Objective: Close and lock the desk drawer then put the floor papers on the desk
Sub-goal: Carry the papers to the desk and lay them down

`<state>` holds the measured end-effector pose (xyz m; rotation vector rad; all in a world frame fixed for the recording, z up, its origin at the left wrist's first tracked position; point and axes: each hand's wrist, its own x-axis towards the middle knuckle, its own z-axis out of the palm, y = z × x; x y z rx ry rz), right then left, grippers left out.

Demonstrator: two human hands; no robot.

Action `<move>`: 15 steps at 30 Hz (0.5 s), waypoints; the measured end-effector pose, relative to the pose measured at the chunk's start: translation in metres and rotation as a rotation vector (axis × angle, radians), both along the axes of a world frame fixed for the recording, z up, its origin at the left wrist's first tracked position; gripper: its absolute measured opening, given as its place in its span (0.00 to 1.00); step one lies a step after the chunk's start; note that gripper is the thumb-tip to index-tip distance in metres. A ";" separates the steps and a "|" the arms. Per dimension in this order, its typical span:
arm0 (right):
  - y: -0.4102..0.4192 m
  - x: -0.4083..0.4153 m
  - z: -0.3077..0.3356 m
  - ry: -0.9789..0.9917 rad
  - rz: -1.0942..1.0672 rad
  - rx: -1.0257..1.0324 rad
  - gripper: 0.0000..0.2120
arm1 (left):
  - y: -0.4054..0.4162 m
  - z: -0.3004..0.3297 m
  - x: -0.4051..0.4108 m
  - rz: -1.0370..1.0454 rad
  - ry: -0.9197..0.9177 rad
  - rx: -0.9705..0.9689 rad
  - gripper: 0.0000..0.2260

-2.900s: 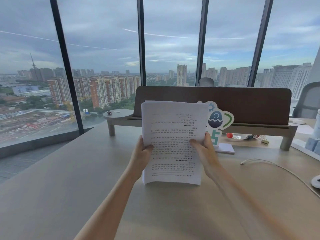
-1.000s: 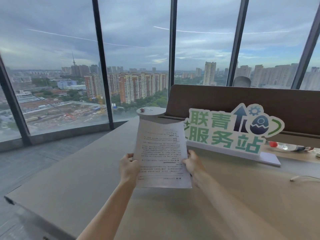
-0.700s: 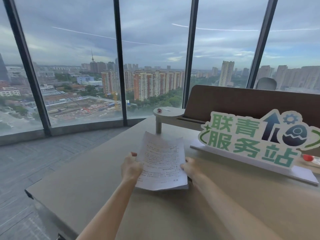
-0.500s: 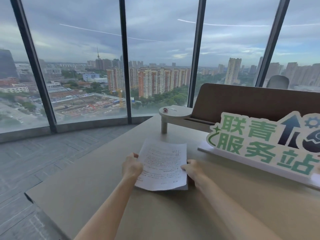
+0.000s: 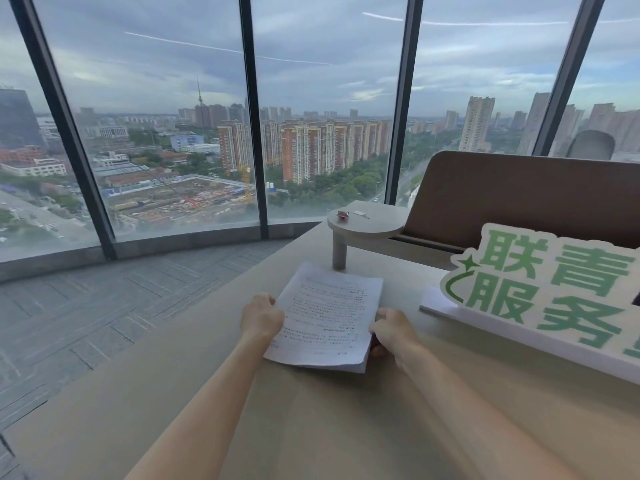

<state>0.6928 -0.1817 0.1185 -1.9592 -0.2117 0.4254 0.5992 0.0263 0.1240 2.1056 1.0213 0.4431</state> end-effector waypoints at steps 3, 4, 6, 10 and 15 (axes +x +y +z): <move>0.006 0.000 -0.003 -0.054 -0.020 -0.001 0.17 | 0.010 -0.004 0.008 -0.023 0.025 0.070 0.11; 0.008 0.001 -0.003 -0.068 -0.016 -0.010 0.17 | 0.012 -0.005 0.011 -0.030 0.033 0.090 0.11; 0.009 0.001 -0.004 -0.091 0.000 -0.036 0.15 | 0.016 -0.008 0.015 -0.044 0.049 0.130 0.09; 0.010 0.004 -0.006 -0.125 -0.014 -0.079 0.11 | 0.014 -0.008 0.019 -0.088 0.087 0.227 0.12; 0.017 0.006 -0.001 -0.277 0.038 -0.309 0.12 | 0.009 -0.004 0.019 -0.158 0.221 0.354 0.20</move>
